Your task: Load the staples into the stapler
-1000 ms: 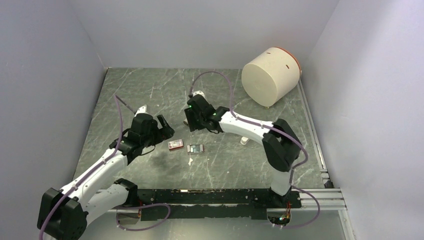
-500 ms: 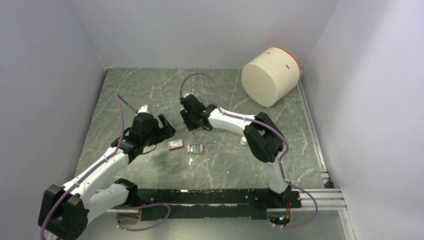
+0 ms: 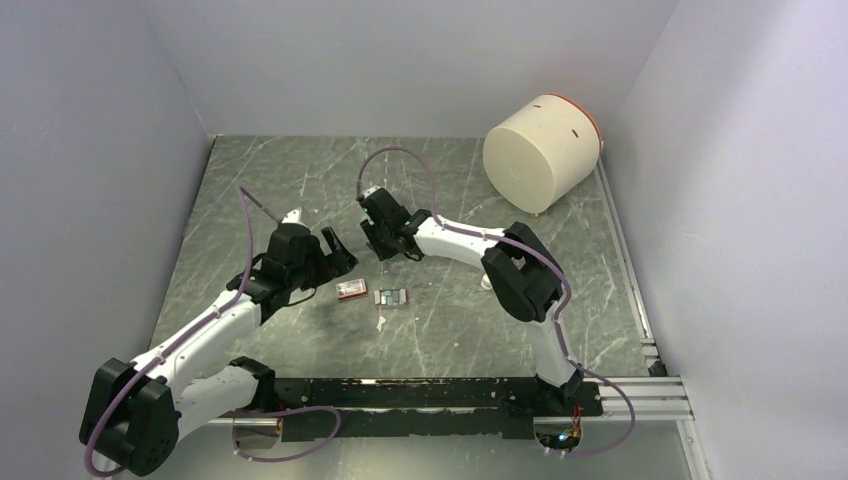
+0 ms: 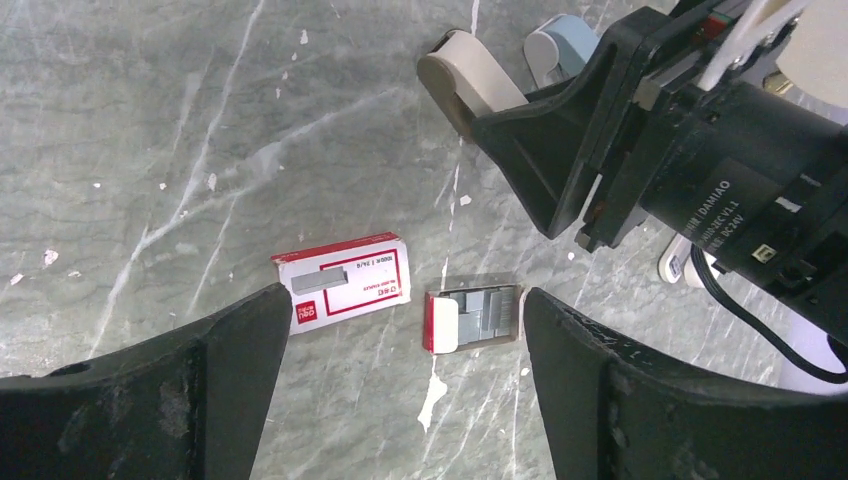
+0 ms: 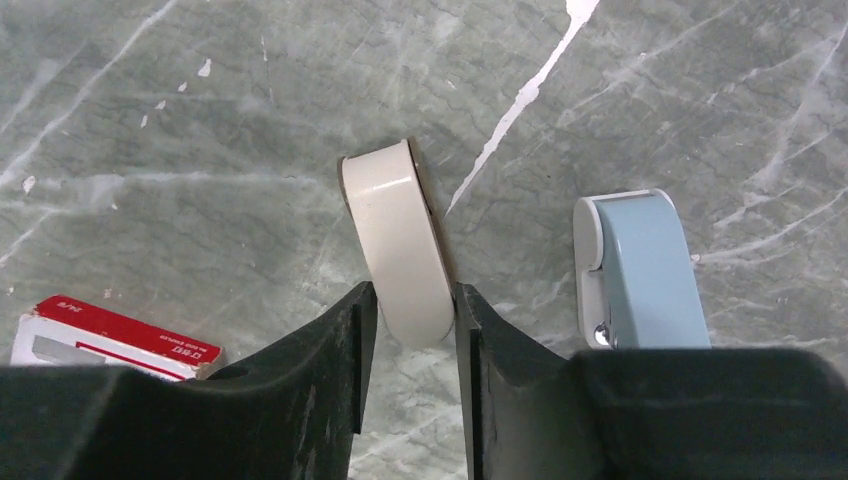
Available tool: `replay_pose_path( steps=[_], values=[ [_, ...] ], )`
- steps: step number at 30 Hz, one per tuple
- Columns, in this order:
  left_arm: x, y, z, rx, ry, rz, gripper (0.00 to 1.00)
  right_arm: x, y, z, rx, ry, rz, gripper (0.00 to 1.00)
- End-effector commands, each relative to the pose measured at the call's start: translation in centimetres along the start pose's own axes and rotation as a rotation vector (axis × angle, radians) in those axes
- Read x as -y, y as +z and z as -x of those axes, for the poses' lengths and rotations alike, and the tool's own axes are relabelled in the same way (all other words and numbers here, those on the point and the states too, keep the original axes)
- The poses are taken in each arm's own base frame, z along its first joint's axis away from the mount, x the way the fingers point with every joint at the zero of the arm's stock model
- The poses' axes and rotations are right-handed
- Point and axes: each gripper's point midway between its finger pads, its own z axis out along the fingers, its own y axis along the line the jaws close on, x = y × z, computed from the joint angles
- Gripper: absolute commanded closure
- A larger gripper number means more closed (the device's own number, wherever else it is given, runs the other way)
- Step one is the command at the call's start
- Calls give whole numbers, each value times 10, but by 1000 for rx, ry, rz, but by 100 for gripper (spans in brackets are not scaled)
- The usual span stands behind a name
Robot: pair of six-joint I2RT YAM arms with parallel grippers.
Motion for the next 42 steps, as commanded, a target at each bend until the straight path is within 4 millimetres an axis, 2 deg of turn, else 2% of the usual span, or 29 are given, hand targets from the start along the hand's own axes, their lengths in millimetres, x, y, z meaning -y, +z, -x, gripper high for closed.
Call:
replay_pose_path(
  steps=[1, 3, 5, 8, 9, 14, 18, 22, 27, 31, 34, 42],
  values=[
    [10, 2, -3, -10, 1, -53, 10, 1, 1, 15, 44, -1, 13, 69],
    [13, 4, -4, -18, 10, -75, 15, 1, -4, 18, 73, 12, 19, 75],
    [15, 5, -6, -22, 10, -94, 15, 2, -11, 23, 104, 45, 25, 79],
    [24, 9, -7, -23, 2, -146, 19, 1, -28, 26, 132, 135, 62, 83],
    [29, 11, -5, -19, 0, -170, 22, 0, -34, 27, 146, 173, 77, 84],
    [52, 23, -7, -46, -26, -274, 33, -3, -63, 19, 161, 373, 147, 85],
    [67, 37, -9, -81, -42, -331, 35, -3, -78, 13, 175, 537, 179, 85],
    [80, 49, -3, -78, -16, -373, 39, -11, -82, 9, 168, 623, 230, 85],
    [83, 59, 3, -52, 15, -380, 44, -11, -82, 10, 172, 668, 243, 86],
    [82, 64, -6, -77, 15, -399, 53, -13, -80, 6, 150, 695, 269, 87],
    [78, 68, -13, -98, 20, -397, 64, -13, -83, 12, 168, 715, 292, 87],
    [78, 66, -19, -112, 38, -422, 70, -10, -84, 16, 178, 754, 309, 88]
  ],
)
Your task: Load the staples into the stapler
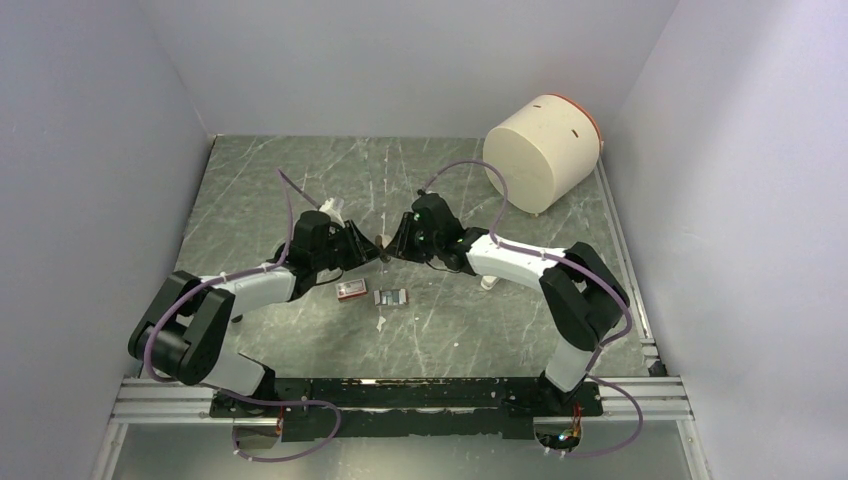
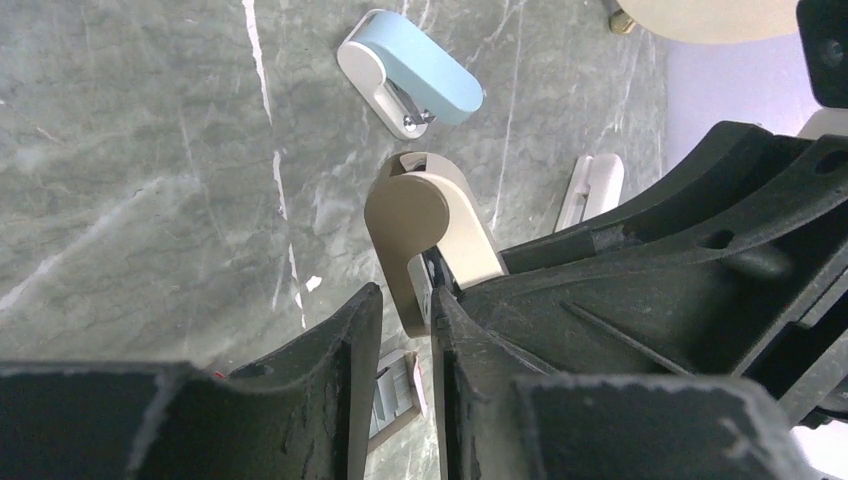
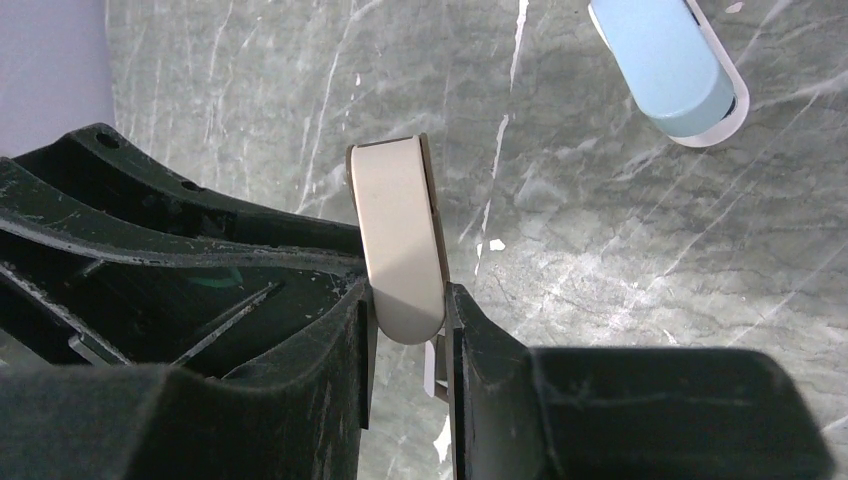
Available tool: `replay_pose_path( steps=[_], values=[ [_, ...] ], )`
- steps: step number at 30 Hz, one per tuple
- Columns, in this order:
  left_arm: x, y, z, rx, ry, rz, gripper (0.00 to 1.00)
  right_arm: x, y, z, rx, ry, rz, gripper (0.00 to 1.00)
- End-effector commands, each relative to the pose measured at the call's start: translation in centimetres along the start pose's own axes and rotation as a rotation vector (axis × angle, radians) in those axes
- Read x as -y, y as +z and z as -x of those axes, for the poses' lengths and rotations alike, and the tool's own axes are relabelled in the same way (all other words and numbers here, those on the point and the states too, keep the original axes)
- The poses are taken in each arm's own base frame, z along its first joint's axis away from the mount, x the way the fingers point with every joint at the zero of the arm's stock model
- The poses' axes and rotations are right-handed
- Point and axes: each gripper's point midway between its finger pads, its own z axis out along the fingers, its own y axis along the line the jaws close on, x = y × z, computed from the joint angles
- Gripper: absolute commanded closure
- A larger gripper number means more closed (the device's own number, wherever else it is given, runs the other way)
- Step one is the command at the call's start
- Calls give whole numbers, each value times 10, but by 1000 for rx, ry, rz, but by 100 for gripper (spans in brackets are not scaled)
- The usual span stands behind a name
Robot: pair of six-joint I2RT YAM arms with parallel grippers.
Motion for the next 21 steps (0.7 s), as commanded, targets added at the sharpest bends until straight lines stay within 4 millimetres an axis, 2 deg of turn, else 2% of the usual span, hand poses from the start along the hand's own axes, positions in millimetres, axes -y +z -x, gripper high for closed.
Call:
replay_pose_path(
  steps=[1, 6, 9, 21],
  values=[
    [12, 0, -3, -9, 39, -70, 71, -16, -5, 13, 39, 37, 64, 88],
    [-3, 0, -14, -37, 48, -30, 82, -16, -5, 19, 55, 23, 58, 88],
    [-10, 3, -20, -63, 63, -15, 94, -14, -5, 23, 58, 8, 45, 88],
    [-30, 14, -42, -129, 100, 18, 95, 4, -8, 45, 43, -90, -96, 88]
  ],
)
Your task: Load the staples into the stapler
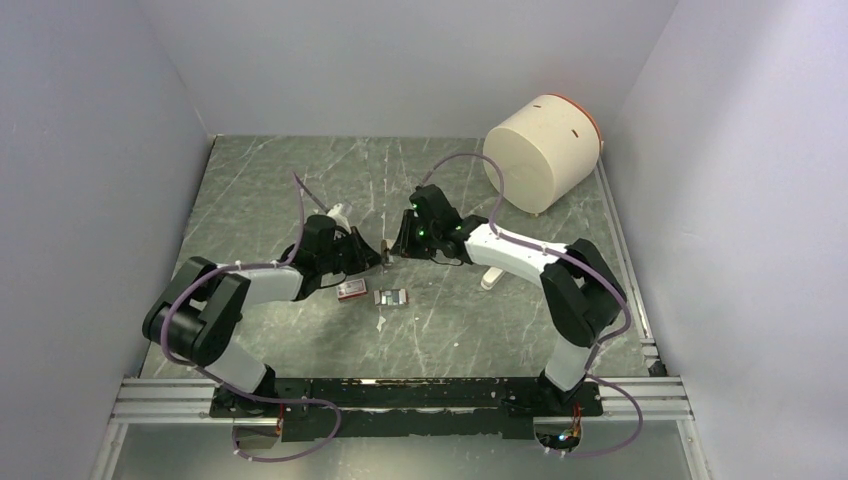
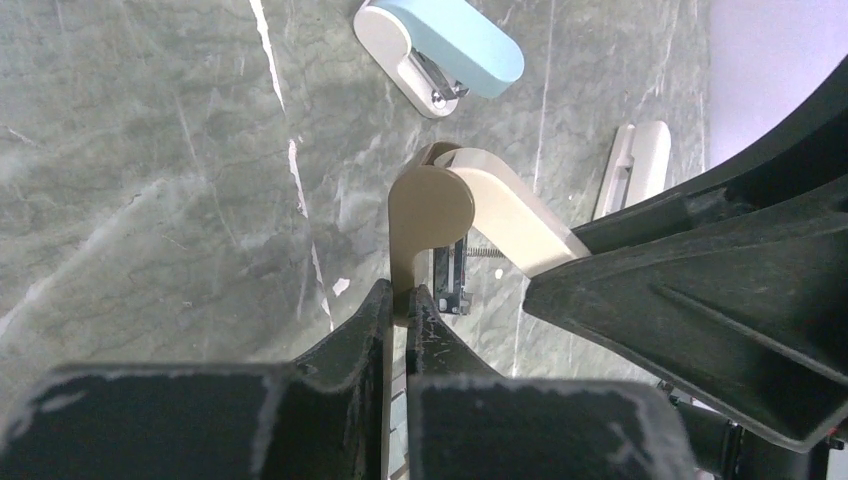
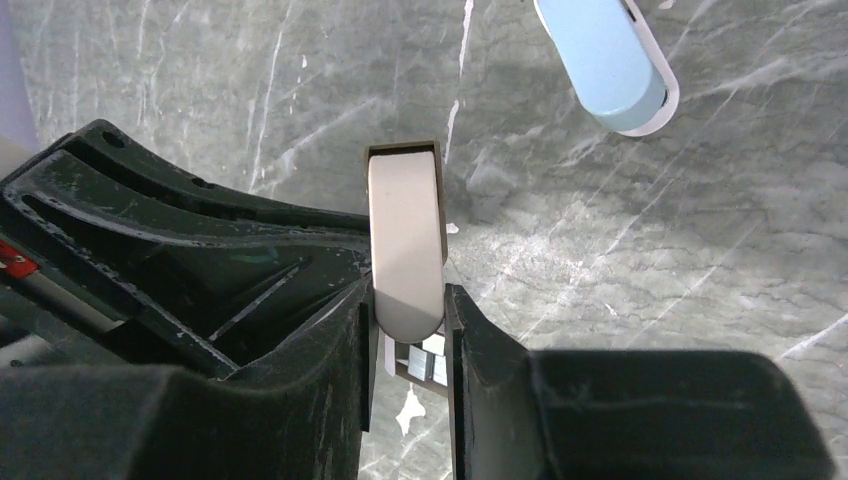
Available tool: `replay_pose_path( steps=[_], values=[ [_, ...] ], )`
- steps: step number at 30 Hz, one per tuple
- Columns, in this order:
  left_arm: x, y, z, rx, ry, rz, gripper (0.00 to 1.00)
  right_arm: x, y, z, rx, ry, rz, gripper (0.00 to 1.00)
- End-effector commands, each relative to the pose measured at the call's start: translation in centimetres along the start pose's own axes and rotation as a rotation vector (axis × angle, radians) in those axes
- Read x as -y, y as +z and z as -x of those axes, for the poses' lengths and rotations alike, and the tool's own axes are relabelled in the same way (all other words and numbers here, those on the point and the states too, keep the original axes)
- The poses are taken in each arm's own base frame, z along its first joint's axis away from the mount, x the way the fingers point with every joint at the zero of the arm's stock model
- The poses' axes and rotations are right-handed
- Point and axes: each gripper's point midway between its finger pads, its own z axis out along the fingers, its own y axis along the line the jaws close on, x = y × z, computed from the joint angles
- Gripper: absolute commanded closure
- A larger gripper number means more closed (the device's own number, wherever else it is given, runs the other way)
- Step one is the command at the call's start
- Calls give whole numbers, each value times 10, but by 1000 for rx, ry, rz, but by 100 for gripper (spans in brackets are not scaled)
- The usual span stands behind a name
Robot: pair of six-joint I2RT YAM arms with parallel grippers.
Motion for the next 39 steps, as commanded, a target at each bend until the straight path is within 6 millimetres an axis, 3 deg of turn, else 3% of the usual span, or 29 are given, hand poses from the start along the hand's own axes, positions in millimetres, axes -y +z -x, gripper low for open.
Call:
replay_pose_path(
  steps=[1, 16, 25, 31, 39],
  values=[
    [-14, 2, -26, -82, 38, 23, 95, -7, -4, 41, 98, -53, -13, 88],
    [-22, 16, -38, -105, 123, 24, 93, -3, 16, 85, 187, -189, -92, 80],
    [-28, 23, -46, -139, 62, 45, 90, 3, 42, 71, 95, -214, -87, 73],
    [-35, 25, -44, -144, -28, 113, 85, 3, 35, 65, 84, -203, -83, 59],
    [-67, 18, -39, -142, -116, 236, 70, -3, 21, 63, 84, -186, -51, 52]
  ],
)
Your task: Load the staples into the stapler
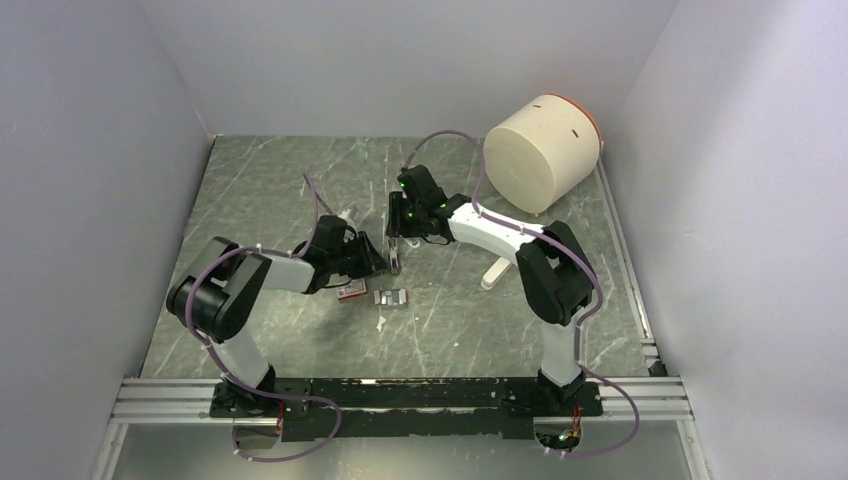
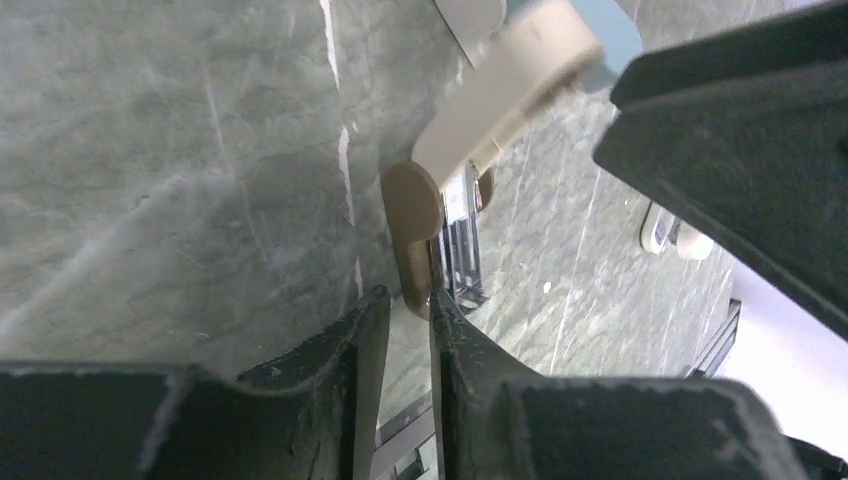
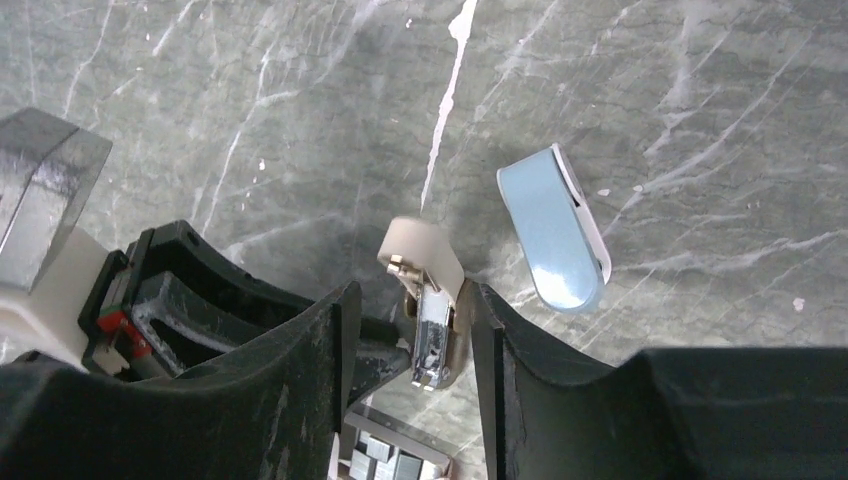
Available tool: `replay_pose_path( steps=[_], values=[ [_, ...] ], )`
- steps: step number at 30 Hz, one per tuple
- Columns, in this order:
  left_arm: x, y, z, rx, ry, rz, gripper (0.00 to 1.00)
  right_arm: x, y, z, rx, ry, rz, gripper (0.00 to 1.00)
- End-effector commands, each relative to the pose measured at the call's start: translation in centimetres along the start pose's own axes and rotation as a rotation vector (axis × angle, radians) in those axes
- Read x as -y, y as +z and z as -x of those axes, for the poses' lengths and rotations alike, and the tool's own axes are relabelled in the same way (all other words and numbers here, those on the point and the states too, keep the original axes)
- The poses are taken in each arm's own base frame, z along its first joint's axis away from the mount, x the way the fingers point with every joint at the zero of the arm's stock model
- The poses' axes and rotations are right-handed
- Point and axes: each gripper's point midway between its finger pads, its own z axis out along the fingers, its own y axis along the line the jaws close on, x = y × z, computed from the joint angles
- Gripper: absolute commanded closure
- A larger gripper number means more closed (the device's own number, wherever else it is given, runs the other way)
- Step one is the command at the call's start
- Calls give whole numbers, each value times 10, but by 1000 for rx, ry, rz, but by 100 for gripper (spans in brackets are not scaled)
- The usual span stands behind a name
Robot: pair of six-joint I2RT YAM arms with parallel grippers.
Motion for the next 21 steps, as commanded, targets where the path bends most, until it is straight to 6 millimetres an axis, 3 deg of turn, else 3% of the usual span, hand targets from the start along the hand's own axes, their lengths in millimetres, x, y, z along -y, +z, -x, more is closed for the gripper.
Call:
replay_pose_path(
  steps=[1, 5, 10, 16, 21],
  values=[
    [-44, -4, -14, -49, -68, 162, 69, -7, -21, 20, 64, 11, 30, 51],
    [-41, -7, -8, -37, -58, 157, 69, 3, -30, 30, 110, -18, -22, 50],
    [-20, -17, 3, 0, -42, 86, 66, 38, -32, 30, 118, -108, -153, 48],
    [18, -54, 29, 110, 40, -1, 43, 60, -16, 11, 13, -280, -189, 47],
    [24, -84, 43, 180, 71, 55, 26, 57, -2, 4, -41, -359, -150, 47]
  ],
)
